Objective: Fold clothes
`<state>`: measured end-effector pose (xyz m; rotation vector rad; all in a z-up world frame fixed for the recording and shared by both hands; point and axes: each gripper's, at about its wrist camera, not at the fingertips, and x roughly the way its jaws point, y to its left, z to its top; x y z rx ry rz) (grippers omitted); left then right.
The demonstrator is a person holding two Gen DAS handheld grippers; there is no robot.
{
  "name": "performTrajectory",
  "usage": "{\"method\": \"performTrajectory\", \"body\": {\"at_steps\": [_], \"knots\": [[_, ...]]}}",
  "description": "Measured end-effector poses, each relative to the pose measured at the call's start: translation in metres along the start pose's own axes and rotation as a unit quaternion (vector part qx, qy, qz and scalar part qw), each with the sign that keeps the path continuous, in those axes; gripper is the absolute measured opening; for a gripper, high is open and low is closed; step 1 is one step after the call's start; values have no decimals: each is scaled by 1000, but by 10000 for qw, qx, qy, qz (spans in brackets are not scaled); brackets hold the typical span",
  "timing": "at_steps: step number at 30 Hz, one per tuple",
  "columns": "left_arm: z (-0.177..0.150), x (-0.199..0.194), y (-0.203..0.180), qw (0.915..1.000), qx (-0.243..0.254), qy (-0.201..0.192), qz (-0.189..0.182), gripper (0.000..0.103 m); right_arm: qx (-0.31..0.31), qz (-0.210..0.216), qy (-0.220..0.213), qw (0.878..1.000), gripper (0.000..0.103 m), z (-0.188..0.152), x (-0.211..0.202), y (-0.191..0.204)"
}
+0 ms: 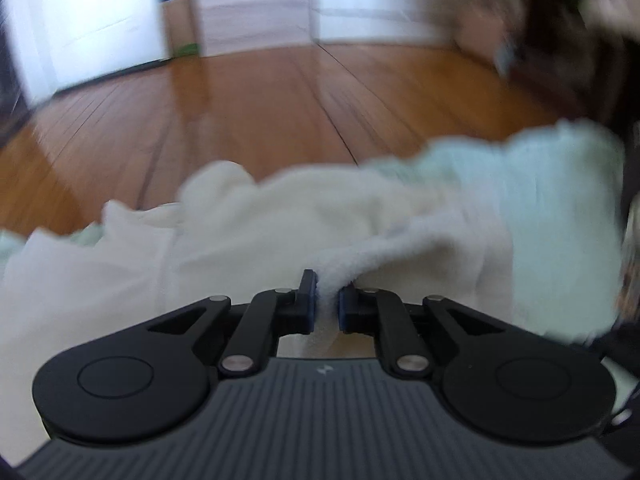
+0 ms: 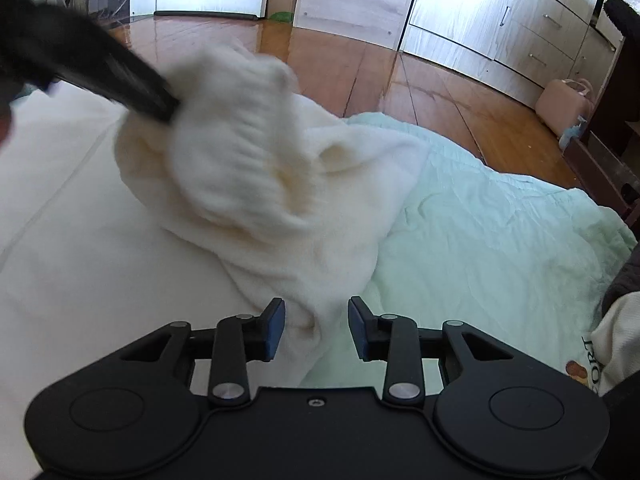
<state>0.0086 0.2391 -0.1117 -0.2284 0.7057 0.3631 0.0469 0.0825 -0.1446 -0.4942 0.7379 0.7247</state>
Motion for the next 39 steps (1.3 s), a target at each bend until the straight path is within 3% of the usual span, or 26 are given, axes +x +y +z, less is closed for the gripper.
{"method": "performTrajectory", "body": {"at_steps": [6,9,12,15,16,18,19,21,23,27,30,33,35,39], "knots": [[-4,-23,34,9962,-830,-97,261,9,100,-17,70,9999,41,10,-2,3],[-7,-28,56,9882,-1532,-79,7,9,153,35,100,9998,41,13,-1,5],[-14,-30,81,9741,-2252,-100,-157,9,77,111,95,9999,43,15,0,9],[-31,-26,117,9451,-3255,12,-304,9,28,134,133,9998,43,15,3,15],[-36,-23,123,9419,-3349,89,-247,9,19,129,143,9998,44,15,4,16],[-40,-18,122,9554,-2951,132,-7,9,12,123,167,9998,44,15,6,19],[-39,-17,116,9662,-2573,108,130,10,9,117,174,9998,45,16,7,20],[-38,-19,100,9822,-1868,43,214,20,7,109,182,9998,45,16,6,20],[-38,-21,84,9894,-1453,12,20,54,46,138,209,9997,45,17,5,19],[-44,-23,52,9946,-775,111,-688,57,260,278,338,9987,45,23,3,12],[-56,-24,39,9928,-451,178,-1093,58,478,464,311,9973,45,23,-4,5],[-73,-29,43,9780,-783,132,-1927,58,283,439,260,9983,45,23,-10,9],[-79,-29,44,9771,-932,134,-1909,58,119,392,215,9989,45,22,-13,12],[-83,-32,29,9889,-285,210,-1441,61,165,409,372,9983,45,24,-13,10]]}}
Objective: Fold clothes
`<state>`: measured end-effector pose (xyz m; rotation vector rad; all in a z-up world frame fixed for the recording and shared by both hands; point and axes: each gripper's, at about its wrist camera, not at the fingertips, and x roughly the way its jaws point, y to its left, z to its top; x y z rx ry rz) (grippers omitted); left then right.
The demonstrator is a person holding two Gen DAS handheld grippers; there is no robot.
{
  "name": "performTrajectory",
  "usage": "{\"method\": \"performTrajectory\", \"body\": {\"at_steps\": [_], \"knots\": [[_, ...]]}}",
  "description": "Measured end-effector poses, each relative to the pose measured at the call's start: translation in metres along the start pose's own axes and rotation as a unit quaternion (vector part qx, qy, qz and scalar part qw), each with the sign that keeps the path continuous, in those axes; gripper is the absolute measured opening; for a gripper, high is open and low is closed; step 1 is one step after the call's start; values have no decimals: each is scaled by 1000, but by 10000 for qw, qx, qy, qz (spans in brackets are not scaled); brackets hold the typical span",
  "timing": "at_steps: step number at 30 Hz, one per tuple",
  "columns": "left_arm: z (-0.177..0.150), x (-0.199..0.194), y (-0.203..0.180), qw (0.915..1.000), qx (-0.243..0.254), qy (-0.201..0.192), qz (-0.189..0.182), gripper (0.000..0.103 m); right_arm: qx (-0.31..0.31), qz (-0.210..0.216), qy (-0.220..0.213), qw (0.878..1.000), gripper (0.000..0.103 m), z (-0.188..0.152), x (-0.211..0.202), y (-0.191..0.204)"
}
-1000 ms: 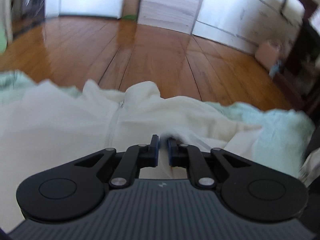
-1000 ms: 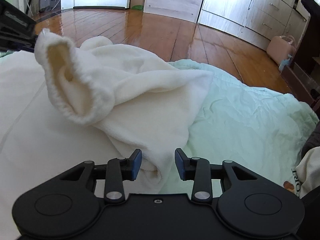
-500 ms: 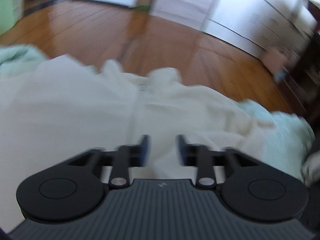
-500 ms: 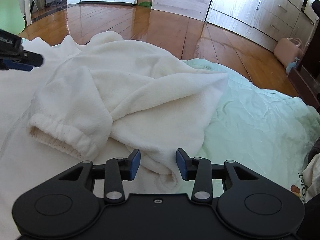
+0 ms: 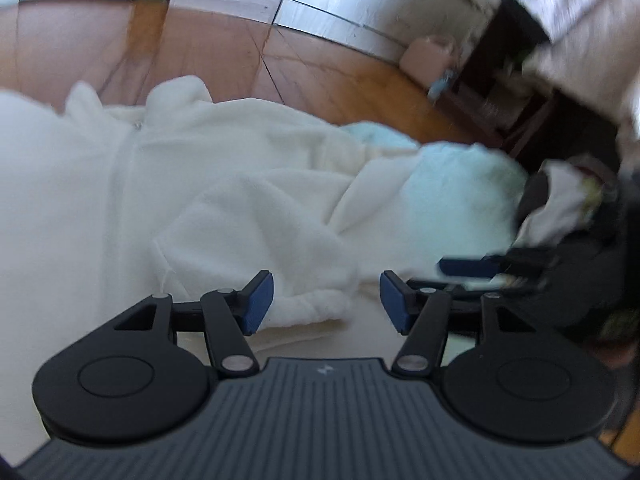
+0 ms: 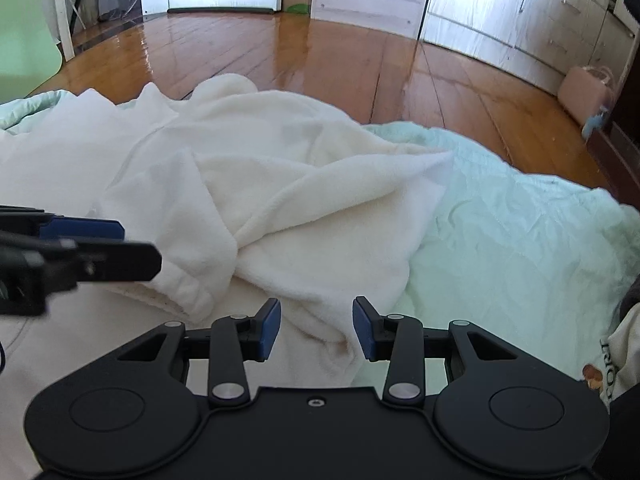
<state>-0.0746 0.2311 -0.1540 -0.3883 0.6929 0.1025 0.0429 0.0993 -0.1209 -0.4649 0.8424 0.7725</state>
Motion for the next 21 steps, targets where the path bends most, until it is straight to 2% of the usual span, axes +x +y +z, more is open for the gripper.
{"method": "performTrajectory", "body": {"at_steps": [2,5,7,8,9,11,12,14,15,16,17,19,21], "knots": [[-2,1,-7,9999,81,31,70,71,112,-72,207,9997,45,2,2,-2],[-3,5,-15,9997,149,91,183,71,340,-21,291,9990,45,2,1,-14],[-5,10,-28,9964,628,85,563,76,518,-28,145,9985,45,-2,-4,-28],[-7,13,-34,9932,874,78,763,82,610,-38,53,9981,45,-5,-7,-35],[-9,16,-40,9891,1113,72,957,83,680,45,-58,9977,45,-8,-11,-42],[-10,31,-47,9815,1489,327,1155,83,686,341,-231,9968,45,-15,-18,-48],[-11,39,-50,9769,1672,464,1246,83,565,496,-232,9969,45,-18,-19,-47],[-8,54,-51,9644,2018,581,1607,83,98,506,-373,9980,44,-24,-18,-36],[-6,62,-51,9570,2189,634,1793,81,-149,437,-442,9980,44,-26,-16,-30],[-1,66,-46,9605,2101,727,1676,60,-368,353,-474,9976,44,-27,-12,-23],[10,61,-37,9689,1798,749,1527,28,-526,300,-467,9971,44,-27,-5,-18],[33,48,-19,9829,1134,767,1228,21,-679,260,-409,9965,45,-26,9,-10],[57,36,0,9916,463,781,922,20,-787,136,-369,9961,46,-24,21,-4]]}}
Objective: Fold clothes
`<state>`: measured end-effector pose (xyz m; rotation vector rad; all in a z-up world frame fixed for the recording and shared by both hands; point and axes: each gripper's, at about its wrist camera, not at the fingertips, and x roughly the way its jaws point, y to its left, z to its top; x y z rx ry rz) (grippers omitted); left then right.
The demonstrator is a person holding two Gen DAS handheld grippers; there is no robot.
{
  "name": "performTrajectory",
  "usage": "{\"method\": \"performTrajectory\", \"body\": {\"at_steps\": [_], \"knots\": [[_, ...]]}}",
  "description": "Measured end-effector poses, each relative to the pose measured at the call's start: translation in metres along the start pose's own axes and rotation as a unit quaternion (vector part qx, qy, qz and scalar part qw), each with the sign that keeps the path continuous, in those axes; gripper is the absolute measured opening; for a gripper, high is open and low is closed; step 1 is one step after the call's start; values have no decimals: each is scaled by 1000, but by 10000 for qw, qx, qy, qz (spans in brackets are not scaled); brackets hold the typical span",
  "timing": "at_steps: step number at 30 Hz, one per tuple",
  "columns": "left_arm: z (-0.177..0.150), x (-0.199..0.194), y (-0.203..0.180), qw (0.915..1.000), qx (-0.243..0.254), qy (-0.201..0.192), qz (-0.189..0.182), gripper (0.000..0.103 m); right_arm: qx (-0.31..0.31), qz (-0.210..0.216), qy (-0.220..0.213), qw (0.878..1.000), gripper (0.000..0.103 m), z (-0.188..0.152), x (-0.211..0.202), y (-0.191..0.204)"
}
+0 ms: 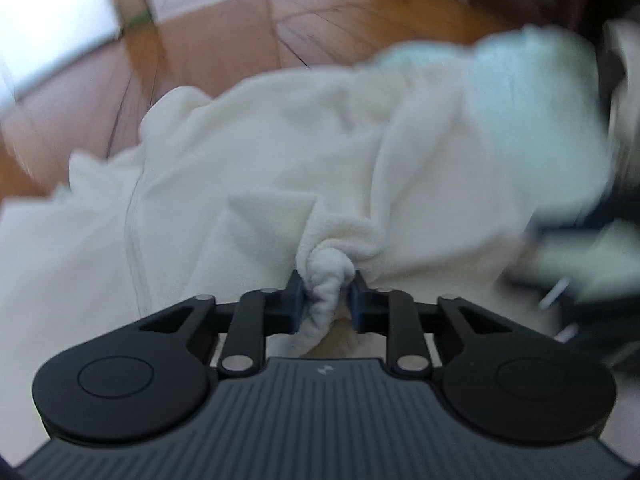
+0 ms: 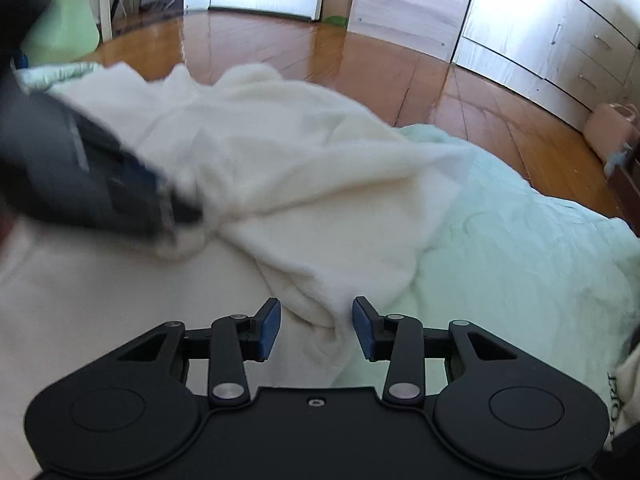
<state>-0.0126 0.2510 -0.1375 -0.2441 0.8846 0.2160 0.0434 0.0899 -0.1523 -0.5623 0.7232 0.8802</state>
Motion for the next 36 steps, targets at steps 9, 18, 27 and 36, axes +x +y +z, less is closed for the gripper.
{"method": "performTrajectory", "body": {"at_steps": [9,18,27,36], "knots": [[17,-56,180,9044,-3954,23,-1603,18,1054,-936,-20,9900,22,-16,15,-33],[-51,-39,204,9253,-3746,-196,-558,24,761,-1043,259,9913,12,-12,-12,-21],[-71,-42,176,9416,-2955,-596,-1501,51,1374,-302,108,9900,36,-5,-33,-36],[-78,-16,143,9564,-2723,-624,-847,72,1402,-696,351,9870,45,-33,3,-15]]}}
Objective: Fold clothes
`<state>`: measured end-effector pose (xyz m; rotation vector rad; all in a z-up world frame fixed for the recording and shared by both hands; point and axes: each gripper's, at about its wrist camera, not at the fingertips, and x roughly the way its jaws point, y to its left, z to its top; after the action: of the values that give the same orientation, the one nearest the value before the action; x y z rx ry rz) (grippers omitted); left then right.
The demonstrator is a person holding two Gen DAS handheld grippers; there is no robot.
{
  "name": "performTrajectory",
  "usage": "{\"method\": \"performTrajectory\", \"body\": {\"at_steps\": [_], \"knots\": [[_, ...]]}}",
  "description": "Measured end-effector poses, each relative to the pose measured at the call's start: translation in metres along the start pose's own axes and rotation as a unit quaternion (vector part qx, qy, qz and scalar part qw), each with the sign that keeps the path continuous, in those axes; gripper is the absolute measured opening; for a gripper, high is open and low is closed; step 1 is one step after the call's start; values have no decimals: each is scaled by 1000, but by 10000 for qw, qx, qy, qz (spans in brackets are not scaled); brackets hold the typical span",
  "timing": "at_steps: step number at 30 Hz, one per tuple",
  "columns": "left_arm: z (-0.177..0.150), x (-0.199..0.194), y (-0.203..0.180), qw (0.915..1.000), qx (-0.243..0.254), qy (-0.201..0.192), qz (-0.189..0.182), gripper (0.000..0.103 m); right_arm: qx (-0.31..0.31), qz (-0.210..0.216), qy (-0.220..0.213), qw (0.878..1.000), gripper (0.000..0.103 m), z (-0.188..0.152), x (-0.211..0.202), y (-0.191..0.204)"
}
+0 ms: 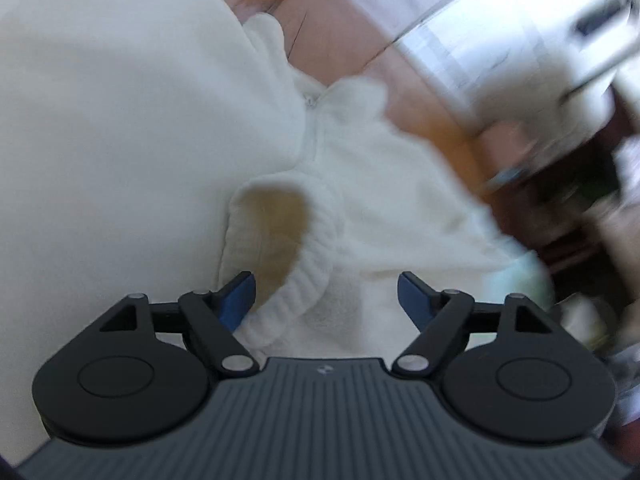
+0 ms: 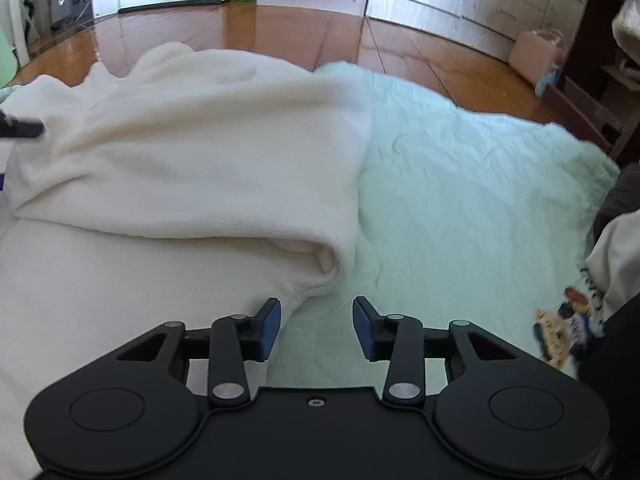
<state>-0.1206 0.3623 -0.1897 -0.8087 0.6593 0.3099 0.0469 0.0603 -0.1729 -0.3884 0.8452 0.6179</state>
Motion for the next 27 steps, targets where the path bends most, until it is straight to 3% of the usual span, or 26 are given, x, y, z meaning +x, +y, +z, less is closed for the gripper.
{"method": "performTrajectory", "body": {"at_steps": [1,2,3,4,6,9,11,16,19,21,24,27], "knots": [[2,0,-9,9994,237,-151,215,47,102,-33,-23,9999,49,2,4,0],[7,-2,-18,9979,501,-162,364,9,190,-80,-52,9998,54,5,8,-1],[13,-4,-26,9957,769,-151,501,9,279,-128,-80,9995,55,8,12,-1],[16,-18,-30,9948,778,-434,492,8,367,-176,-109,9991,57,11,16,-1],[23,-50,-37,9905,713,-1092,427,8,317,-358,-235,9986,58,13,18,3],[22,-101,-28,9784,317,-1871,819,8,156,-661,-451,9967,59,16,18,11],[16,-106,-15,9706,324,-1927,1405,9,72,-681,-672,9954,62,12,12,17],[-2,-53,25,9794,-32,-510,1952,9,-142,-1287,-585,9899,61,11,19,31],[4,-64,15,9773,214,-605,2020,10,8,-1383,-405,9896,61,14,22,30],[16,-66,13,9790,176,-701,1905,12,-248,-1284,-127,9913,61,18,23,33],[30,-73,15,9823,188,-907,1628,15,-1027,-784,240,9913,61,32,2,37],[31,-78,25,9827,-121,-1156,1439,15,-1708,-62,237,9850,61,66,-52,35]]}}
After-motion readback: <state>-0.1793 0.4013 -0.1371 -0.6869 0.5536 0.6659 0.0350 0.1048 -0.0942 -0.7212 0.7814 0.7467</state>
